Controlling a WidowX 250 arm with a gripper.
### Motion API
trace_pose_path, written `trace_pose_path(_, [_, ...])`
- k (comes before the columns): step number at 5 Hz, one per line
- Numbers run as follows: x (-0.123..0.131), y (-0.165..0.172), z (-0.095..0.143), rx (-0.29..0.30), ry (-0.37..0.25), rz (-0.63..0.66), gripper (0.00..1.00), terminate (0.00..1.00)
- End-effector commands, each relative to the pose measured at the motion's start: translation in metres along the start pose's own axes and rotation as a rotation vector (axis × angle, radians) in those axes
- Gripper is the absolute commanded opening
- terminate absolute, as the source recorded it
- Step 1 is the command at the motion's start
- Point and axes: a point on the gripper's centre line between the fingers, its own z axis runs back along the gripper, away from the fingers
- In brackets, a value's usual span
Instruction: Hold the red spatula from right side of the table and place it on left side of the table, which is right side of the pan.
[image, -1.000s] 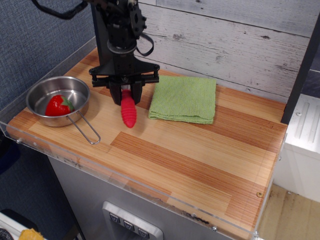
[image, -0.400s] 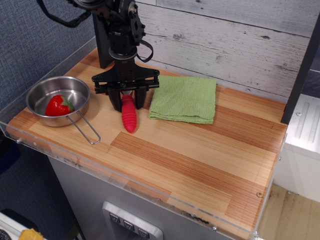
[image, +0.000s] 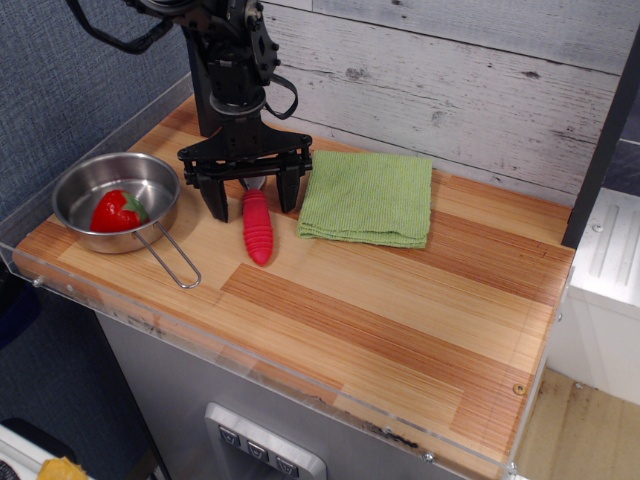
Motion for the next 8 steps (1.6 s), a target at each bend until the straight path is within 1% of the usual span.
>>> trace_pose_path(1, [0.009, -0.006, 0.043, -0.034, -0.079, -0.026, 1.00, 0.00])
trace_pose_path(2, [0.005, -0.018, 0.070, -0.066, -0.123, -0.043, 1.00, 0.00])
trace_pose_path(4, [-0.006, -0.036, 0.113, -0.120, -0.185, -0.086, 1.00, 0.00])
trace_pose_path(5, [-0.012, -0.046, 0.130, -0.130, -0.195, -0.132, 1.00, 0.00])
trace_pose_path(8, [-0.012, -0.046, 0.130, -0.130, -0.195, -0.132, 1.00, 0.00])
